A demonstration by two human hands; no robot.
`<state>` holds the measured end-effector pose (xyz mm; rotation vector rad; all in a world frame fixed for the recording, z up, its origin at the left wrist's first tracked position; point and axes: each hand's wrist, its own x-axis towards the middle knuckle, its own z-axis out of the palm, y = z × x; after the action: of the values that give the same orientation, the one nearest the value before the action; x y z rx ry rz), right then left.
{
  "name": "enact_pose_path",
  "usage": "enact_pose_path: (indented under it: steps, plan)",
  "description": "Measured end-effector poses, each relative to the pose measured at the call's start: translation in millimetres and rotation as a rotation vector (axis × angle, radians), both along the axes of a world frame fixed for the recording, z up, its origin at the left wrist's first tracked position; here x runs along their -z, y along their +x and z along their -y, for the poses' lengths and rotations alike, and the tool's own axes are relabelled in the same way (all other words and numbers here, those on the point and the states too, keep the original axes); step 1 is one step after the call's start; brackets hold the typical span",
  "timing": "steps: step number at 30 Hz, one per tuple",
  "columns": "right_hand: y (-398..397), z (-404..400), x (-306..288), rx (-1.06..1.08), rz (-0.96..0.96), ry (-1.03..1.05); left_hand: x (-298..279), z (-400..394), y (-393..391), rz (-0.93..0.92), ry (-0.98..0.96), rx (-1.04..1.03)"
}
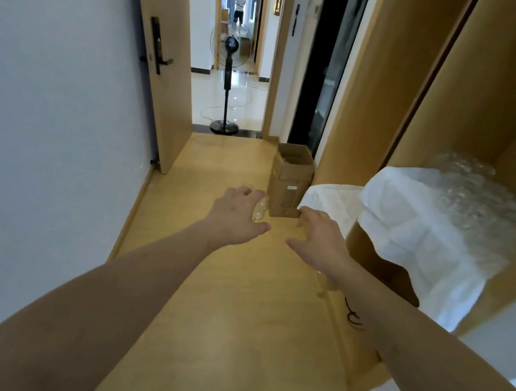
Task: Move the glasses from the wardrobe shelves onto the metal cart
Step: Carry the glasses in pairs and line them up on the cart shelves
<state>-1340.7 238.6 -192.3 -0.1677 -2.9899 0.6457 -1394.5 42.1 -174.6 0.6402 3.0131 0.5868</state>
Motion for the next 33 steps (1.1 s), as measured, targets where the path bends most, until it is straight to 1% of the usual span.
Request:
enact_pose_path:
  steps: [8, 13, 17, 26, 30, 33]
  plan:
    - [-39.1, 5.1, 8.7, 0.101, 0.072, 0.051, 11.9, -1.9, -65.8, 0.033, 0.014, 0.109]
    - [-63.5, -12.2, 13.5, 0.149, 0.095, 0.053, 22.6, -26.8, -101.4, 0.062, 0.003, 0.166]
    - [-91.2, -35.9, 22.1, 0.187, 0.095, 0.049, 30.0, -53.7, -130.0, 0.050, -0.052, 0.216]
    - [-204.1, -116.5, 23.4, 0.229, 0.023, -0.127, -8.3, -134.4, -233.3, -0.064, -0.180, 0.248]
    - [-243.2, -162.0, 18.8, 0.272, -0.012, -0.146, -22.1, -190.2, -273.6, -0.088, -0.237, 0.276]
    - [-261.7, -198.4, 17.5, 0.308, -0.011, -0.156, -22.1, -232.8, -297.5, -0.104, -0.239, 0.319]
